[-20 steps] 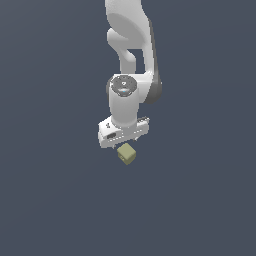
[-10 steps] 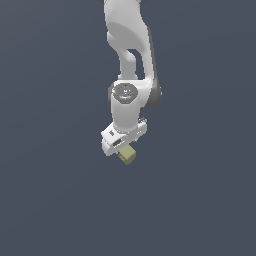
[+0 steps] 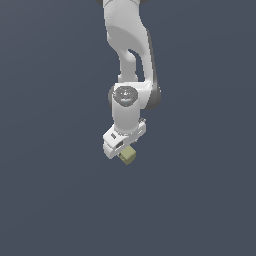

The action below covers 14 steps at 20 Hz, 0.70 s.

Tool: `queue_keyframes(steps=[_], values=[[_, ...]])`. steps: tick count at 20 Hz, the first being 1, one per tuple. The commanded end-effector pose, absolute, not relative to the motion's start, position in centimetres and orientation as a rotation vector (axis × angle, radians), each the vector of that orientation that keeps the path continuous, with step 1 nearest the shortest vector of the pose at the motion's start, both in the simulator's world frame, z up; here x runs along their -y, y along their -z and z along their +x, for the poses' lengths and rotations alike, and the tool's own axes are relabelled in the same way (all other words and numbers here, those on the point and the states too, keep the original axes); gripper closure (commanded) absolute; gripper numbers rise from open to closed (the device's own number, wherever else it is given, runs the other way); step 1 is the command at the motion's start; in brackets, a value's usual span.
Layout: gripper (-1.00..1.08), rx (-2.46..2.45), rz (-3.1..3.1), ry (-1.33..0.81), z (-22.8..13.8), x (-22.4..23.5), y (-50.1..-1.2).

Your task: Pick up the object and move it to a goal position.

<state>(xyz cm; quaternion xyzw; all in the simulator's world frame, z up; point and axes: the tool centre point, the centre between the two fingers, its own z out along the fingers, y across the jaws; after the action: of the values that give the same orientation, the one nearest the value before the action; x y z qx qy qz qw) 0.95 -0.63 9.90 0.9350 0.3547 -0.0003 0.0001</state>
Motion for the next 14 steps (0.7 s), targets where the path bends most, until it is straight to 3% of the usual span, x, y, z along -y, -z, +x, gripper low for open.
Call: queue_keyframes(steps=[1,14], values=[[-0.92,-1.114,2.937,0.001,0.9,0.6,-9.9],[-0.92,-1.121,2.935,0.0,0.8,0.6,-5.3]])
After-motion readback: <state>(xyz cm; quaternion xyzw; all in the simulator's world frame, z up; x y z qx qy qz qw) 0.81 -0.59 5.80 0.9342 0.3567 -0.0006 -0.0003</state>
